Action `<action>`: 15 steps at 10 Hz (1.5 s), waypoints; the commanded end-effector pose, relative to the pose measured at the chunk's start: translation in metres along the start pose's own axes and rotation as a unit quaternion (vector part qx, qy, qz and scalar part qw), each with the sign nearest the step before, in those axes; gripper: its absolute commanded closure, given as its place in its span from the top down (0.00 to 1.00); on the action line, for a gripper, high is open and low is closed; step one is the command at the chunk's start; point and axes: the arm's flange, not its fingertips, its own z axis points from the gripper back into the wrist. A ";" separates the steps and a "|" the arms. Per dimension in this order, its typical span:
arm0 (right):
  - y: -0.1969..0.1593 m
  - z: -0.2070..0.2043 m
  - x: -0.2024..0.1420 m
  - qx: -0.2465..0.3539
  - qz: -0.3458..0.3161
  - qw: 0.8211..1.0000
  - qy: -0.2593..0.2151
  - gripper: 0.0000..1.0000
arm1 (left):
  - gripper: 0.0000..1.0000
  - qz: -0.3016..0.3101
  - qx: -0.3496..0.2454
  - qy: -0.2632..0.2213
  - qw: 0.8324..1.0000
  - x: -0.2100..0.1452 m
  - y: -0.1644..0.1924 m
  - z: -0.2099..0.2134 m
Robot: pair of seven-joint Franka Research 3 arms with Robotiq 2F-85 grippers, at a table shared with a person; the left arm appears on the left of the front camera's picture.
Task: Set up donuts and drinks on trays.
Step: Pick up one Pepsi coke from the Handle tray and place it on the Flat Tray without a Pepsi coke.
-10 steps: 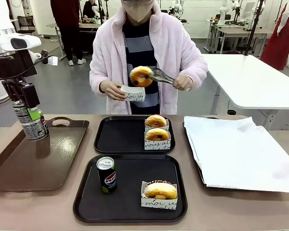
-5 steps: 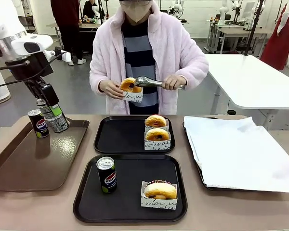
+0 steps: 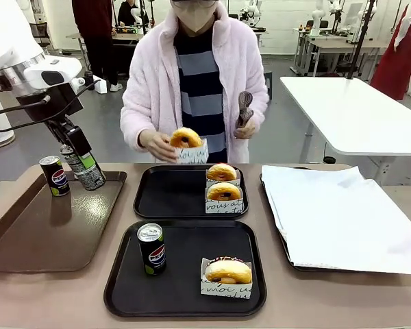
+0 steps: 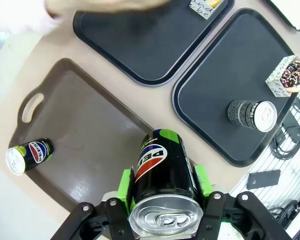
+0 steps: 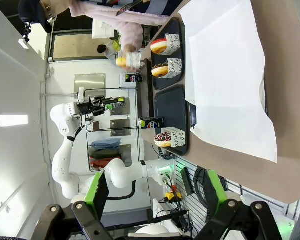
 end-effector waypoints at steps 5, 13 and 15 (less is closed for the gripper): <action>0.001 0.001 -0.001 0.006 0.004 1.000 0.000 1.00 | 0.58 -0.014 0.001 -0.003 1.000 -0.045 0.001 0.042; 0.001 0.001 -0.001 0.006 0.004 1.000 0.000 1.00 | 0.58 -0.012 0.031 -0.004 0.999 -0.017 0.000 0.034; 0.001 0.001 -0.001 0.006 0.004 1.000 0.000 1.00 | 0.58 -0.005 0.040 0.021 0.999 0.030 0.001 0.008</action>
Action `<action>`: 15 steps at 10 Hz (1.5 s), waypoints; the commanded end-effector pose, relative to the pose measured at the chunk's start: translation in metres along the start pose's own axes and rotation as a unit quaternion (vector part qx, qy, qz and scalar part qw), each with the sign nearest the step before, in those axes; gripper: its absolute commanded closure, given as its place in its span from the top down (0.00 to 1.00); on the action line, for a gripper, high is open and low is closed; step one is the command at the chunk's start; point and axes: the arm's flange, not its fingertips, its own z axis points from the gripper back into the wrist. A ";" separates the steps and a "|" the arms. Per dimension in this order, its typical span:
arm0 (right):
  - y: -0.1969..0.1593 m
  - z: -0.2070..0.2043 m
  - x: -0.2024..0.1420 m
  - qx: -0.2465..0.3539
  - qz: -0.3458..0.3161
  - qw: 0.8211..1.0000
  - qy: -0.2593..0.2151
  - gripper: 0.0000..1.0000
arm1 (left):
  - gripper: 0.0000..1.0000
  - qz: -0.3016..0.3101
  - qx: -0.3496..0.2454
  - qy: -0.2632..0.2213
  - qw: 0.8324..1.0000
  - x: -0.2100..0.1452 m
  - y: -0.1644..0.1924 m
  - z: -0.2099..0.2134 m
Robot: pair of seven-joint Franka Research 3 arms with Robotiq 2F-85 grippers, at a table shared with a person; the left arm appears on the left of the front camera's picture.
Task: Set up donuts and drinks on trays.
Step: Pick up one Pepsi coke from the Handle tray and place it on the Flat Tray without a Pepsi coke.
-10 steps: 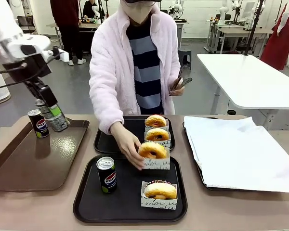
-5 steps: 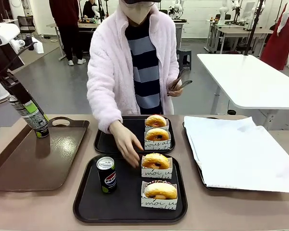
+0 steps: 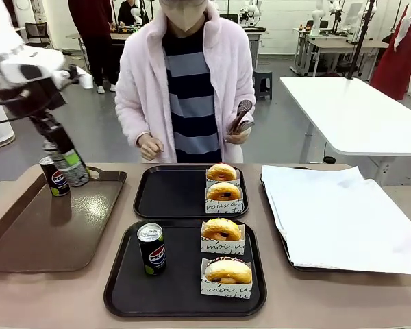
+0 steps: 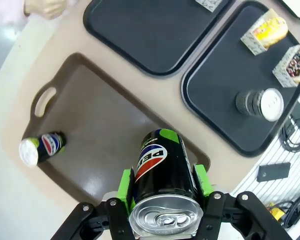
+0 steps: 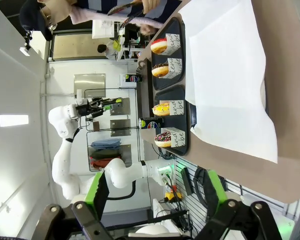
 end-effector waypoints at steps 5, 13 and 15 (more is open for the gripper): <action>0.001 0.001 -0.001 0.006 0.003 1.000 0.000 1.00 | 0.58 0.045 -0.016 0.120 0.992 0.121 0.014 -0.060; 0.001 0.001 -0.001 0.006 0.003 1.000 0.000 1.00 | 0.58 0.072 0.028 0.108 0.991 0.180 0.017 -0.163; 0.001 0.001 -0.001 0.006 0.003 1.000 0.000 1.00 | 0.58 0.071 0.034 0.094 0.992 0.185 0.017 -0.179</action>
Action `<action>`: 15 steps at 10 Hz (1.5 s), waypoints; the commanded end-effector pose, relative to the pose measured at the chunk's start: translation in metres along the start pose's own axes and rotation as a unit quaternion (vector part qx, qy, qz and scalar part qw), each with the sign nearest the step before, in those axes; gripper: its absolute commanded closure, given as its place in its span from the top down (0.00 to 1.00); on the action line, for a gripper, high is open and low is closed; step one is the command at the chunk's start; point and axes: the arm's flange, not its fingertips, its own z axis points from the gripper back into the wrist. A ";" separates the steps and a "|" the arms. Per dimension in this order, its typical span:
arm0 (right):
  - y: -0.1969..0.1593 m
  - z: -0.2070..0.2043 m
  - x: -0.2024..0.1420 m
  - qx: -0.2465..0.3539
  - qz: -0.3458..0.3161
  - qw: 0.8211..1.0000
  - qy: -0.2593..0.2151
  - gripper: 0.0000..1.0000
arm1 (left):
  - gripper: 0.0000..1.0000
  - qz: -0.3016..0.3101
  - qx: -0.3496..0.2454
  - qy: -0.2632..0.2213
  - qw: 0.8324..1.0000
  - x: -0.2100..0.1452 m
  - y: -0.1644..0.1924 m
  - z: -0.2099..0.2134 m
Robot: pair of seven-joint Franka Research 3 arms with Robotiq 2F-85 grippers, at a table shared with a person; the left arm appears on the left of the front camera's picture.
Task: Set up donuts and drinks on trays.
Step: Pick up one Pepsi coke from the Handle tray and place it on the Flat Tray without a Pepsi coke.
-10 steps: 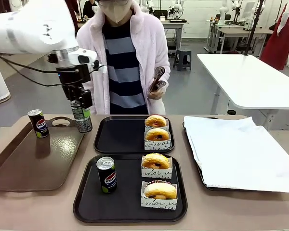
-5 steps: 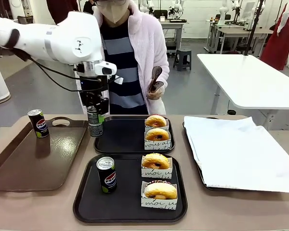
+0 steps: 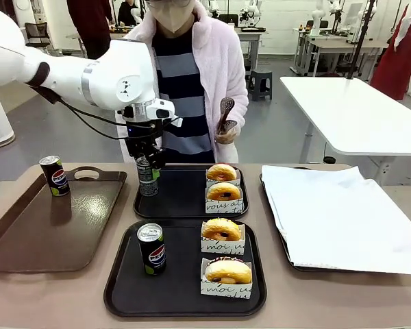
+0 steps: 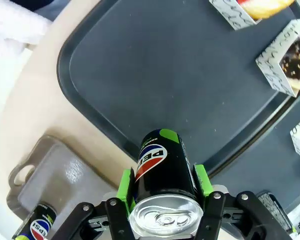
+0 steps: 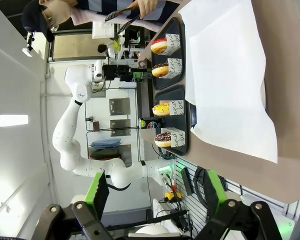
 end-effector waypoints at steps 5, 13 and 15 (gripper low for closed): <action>0.000 0.001 -0.001 0.006 0.003 1.000 0.000 1.00 | 0.58 -0.008 0.022 -0.008 1.000 0.011 -0.001 -0.022; 0.000 0.001 -0.001 0.006 0.003 1.000 0.000 1.00 | 1.00 -0.012 0.014 0.000 1.000 0.006 -0.003 -0.020; 0.000 0.001 -0.001 0.006 0.003 1.000 0.000 1.00 | 1.00 -0.005 -0.002 0.005 1.000 -0.001 -0.005 0.009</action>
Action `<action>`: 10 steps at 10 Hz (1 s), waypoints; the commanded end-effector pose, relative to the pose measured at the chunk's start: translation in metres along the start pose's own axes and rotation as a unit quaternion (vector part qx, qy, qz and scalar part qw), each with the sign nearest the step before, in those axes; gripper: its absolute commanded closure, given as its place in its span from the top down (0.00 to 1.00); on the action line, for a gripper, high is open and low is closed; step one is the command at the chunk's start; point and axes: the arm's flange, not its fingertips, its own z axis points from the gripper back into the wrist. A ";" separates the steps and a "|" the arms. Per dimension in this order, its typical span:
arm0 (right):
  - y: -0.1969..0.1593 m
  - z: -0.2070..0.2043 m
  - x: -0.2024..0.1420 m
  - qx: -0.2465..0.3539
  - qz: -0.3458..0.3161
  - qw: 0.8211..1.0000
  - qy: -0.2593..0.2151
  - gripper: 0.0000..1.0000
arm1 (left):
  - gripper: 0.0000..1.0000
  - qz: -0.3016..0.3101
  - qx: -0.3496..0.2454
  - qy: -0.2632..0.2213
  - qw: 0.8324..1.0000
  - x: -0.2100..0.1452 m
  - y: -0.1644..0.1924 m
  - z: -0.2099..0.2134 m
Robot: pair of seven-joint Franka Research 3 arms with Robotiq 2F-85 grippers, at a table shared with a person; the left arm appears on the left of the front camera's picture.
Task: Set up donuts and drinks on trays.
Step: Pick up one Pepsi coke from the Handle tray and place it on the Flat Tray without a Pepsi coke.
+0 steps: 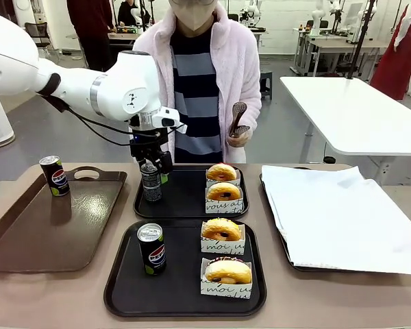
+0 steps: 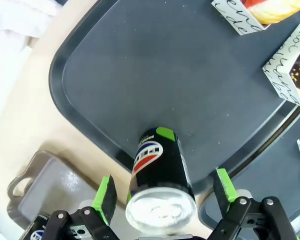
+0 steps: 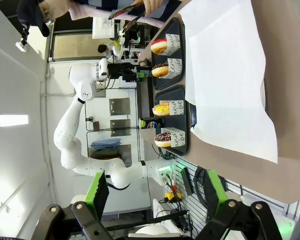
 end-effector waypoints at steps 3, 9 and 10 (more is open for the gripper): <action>0.001 0.001 -0.001 0.006 0.003 1.000 0.000 1.00 | 1.00 0.021 -0.005 0.008 1.000 -0.034 -0.006 0.088; 0.001 0.001 -0.001 0.006 0.003 1.000 0.000 1.00 | 1.00 0.055 -0.038 -0.001 0.998 -0.120 0.021 0.133; 0.001 0.001 -0.001 0.006 0.003 1.000 0.000 1.00 | 1.00 0.062 -0.045 -0.013 0.997 -0.136 0.028 0.136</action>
